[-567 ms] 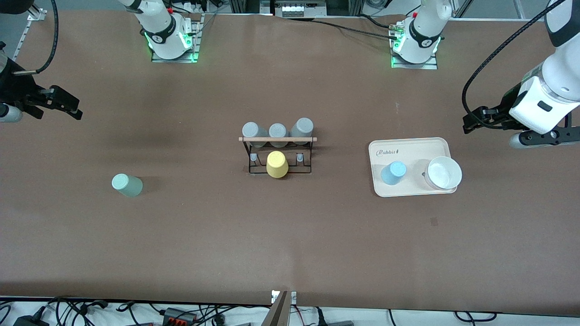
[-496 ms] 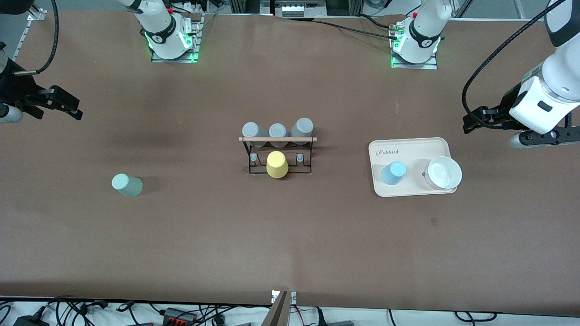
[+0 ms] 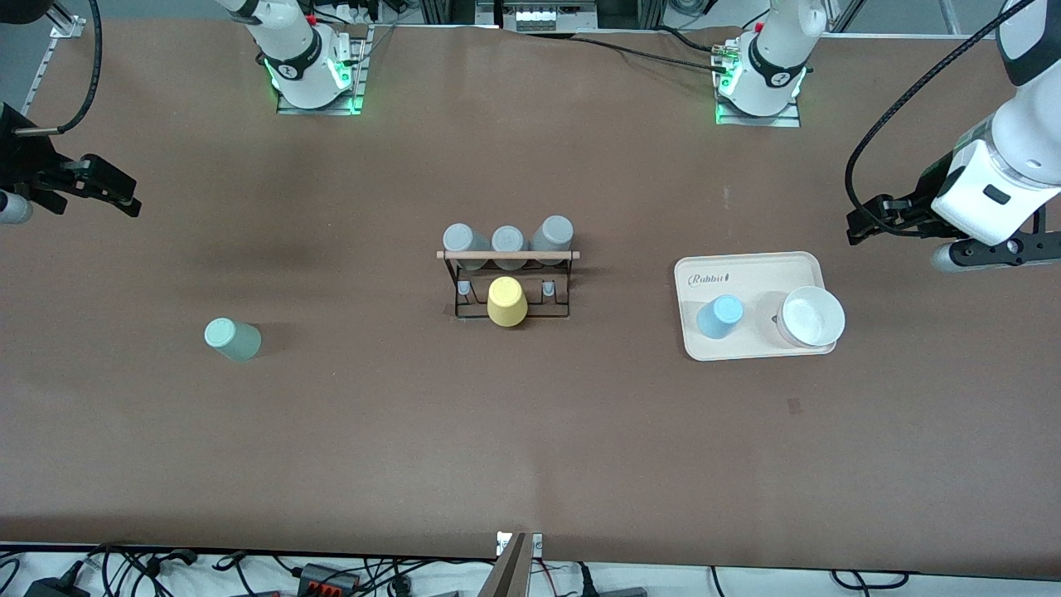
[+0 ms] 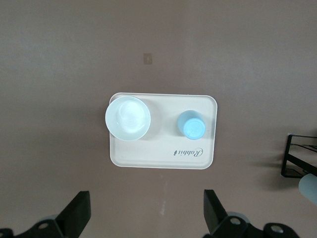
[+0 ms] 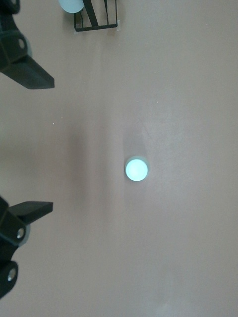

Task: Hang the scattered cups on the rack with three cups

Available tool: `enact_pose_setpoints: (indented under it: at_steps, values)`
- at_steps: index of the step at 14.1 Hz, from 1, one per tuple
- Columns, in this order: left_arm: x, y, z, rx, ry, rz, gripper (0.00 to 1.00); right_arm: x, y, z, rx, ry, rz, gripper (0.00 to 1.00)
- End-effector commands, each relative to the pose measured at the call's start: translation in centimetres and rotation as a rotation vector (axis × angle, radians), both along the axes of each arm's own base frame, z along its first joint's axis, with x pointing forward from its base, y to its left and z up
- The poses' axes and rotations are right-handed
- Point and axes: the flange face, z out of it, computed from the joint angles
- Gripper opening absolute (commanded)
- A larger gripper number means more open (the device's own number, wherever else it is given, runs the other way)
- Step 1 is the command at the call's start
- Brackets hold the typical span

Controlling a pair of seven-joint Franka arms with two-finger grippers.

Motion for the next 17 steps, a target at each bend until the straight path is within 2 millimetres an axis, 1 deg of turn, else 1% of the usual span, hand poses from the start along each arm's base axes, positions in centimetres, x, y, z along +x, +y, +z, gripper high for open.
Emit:
enact_pose_setpoints:
  at_steps: [1, 2, 3, 5, 6, 7, 9, 10, 11, 12, 13, 15, 16, 17]
  values:
    - [0.0, -0.2, 0.2, 0.019, 0.000, -0.026, 1.00, 0.2, 0.2, 0.4, -0.014, 0.010, -0.012, 1.00]
    - [0.0, -0.6, 0.1, 0.020, 0.001, -0.033, 1.00, 0.2, 0.2, 0.4, -0.014, 0.011, -0.012, 1.00]
    - [0.2, -0.6, -0.5, 0.020, 0.013, -0.036, 1.00, 0.2, 0.2, 0.4, -0.012, 0.011, -0.016, 1.00]
    - [1.4, -0.5, -4.2, 0.018, 0.092, -0.041, 1.00, 0.2, 0.2, 0.2, -0.014, 0.014, -0.019, 1.00]
    - [2.0, -0.8, -5.5, 0.011, 0.107, -0.041, 1.00, 0.2, 0.2, 0.1, -0.012, 0.016, -0.019, 1.00]
    - [3.1, -1.0, -8.2, 0.002, 0.138, -0.040, 1.00, 0.2, 0.2, 0.1, -0.014, 0.016, -0.020, 1.00]
    - [5.4, -2.3, -13.6, -0.008, 0.146, -0.055, 1.00, 0.1, 0.2, 0.1, -0.012, 0.017, -0.020, 1.00]
    - [6.4, -3.6, -16.2, -0.012, 0.126, -0.073, 1.00, 0.1, 0.2, 0.1, -0.012, 0.017, -0.020, 1.00]
    - [7.0, -4.7, -19.1, -0.015, 0.132, -0.089, 1.00, 0.2, 0.2, 0.2, -0.014, 0.014, -0.020, 1.00]
    - [7.3, -5.7, -21.7, -0.017, 0.149, -0.096, 1.00, 0.3, 0.2, 0.1, -0.014, 0.011, -0.018, 1.00]
    - [7.2, -6.7, -23.8, -0.013, 0.175, -0.096, 1.00, 0.2, 0.3, 0.1, -0.014, 0.013, -0.018, 1.00]
    - [6.5, -6.9, -28.9, -0.005, 0.239, -0.072, 1.00, 0.2, 0.3, 0.2, -0.014, 0.014, -0.019, 1.00]
    - [6.0, -7.0, -29.9, -0.003, 0.232, -0.058, 1.00, 0.2, 0.3, 0.2, -0.014, 0.014, -0.019, 1.00]
    - [5.4, -7.7, -30.6, 0.002, 0.232, -0.052, 1.00, 0.2, 0.4, 0.2, -0.014, 0.014, -0.017, 1.00]
